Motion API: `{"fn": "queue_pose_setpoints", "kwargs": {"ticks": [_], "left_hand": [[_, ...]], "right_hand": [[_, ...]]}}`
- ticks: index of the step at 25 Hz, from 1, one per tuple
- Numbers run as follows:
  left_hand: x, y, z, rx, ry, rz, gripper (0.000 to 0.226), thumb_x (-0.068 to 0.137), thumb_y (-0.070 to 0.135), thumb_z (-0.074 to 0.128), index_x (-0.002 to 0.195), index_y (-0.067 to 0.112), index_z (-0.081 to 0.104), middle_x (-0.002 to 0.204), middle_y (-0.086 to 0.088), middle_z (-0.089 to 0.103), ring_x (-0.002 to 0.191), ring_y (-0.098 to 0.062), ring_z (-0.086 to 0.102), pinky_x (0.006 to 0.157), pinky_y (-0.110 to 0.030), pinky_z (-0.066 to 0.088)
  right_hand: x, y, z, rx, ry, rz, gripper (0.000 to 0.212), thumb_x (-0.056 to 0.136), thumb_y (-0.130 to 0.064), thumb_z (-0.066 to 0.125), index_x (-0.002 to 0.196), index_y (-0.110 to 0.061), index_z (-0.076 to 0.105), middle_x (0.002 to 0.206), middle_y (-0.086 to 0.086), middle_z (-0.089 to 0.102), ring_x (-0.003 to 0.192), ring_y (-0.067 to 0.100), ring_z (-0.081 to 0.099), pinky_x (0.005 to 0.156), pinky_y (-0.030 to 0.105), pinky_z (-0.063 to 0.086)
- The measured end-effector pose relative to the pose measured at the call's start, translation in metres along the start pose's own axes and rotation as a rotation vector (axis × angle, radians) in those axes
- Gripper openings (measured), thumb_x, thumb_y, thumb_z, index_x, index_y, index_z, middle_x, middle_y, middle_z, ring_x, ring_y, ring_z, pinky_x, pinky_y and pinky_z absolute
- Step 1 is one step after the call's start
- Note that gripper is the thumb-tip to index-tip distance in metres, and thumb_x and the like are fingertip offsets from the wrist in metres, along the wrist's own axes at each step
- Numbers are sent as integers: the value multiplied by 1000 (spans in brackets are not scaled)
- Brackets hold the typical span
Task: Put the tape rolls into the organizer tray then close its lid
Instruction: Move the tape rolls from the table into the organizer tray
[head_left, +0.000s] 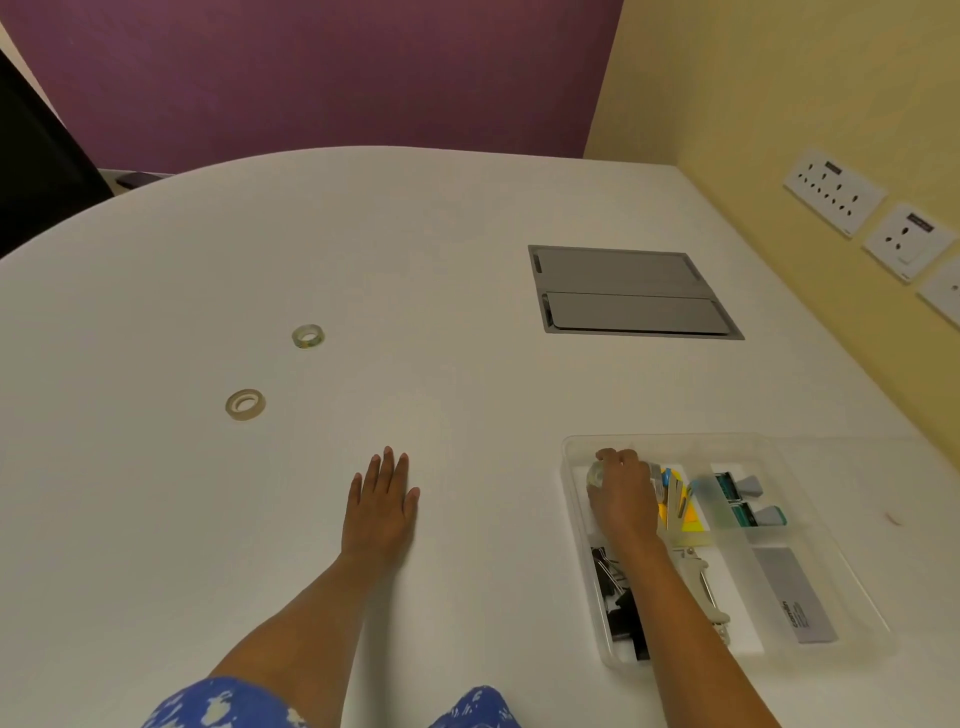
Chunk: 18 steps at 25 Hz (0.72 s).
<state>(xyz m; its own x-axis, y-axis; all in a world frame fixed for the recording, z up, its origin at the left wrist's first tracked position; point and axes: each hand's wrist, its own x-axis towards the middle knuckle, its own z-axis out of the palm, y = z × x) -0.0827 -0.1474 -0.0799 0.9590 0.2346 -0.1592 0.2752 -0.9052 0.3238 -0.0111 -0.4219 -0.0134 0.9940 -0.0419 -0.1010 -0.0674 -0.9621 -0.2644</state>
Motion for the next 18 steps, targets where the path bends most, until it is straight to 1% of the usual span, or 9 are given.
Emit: {"fn": "queue_pose_setpoints", "kwargs": {"ticks": [3, 6, 9, 14, 18], "left_hand": [[0, -3, 2, -3, 20, 8, 55, 104, 35, 18, 153, 20, 0, 162, -1, -8, 150, -16, -7, 124, -36, -2], [0, -7, 3, -5, 53, 20, 54, 103, 37, 19, 153, 22, 2, 162, 1, -7, 150, -15, -6, 124, -35, -3], [7, -14, 0, -21, 69, -9, 54, 103, 38, 18, 153, 22, 3, 162, 1, -8, 150, -14, -7, 124, -35, -4], [29, -35, -10, -28, 83, -53, 54, 103, 39, 19, 153, 23, 4, 163, 1, -6, 150, -14, -6, 124, -35, -3], [51, -53, -17, -26, 97, -69, 55, 103, 40, 20, 153, 23, 5, 163, 1, -5, 150, -14, -6, 123, -35, -3]], "right_hand": [[2, -3, -4, -15, 6, 4, 45, 93, -12, 56, 137, -12, 46, 137, 10, 46, 125, 25, 46, 95, 33, 48], [6, -17, -12, 57, 100, 8, 40, 93, -11, 57, 132, -11, 50, 134, 10, 49, 123, 25, 46, 94, 34, 48], [14, -43, -19, 148, 169, -53, 36, 94, -13, 58, 129, -12, 53, 133, 10, 51, 123, 25, 46, 90, 34, 50], [39, -101, -14, 175, 137, -200, 36, 95, -22, 57, 130, -15, 52, 134, 7, 51, 125, 22, 45, 89, 32, 50], [61, -150, 3, 197, 73, -295, 36, 96, -21, 55, 131, -15, 51, 135, 5, 50, 126, 20, 43, 92, 31, 49]]}}
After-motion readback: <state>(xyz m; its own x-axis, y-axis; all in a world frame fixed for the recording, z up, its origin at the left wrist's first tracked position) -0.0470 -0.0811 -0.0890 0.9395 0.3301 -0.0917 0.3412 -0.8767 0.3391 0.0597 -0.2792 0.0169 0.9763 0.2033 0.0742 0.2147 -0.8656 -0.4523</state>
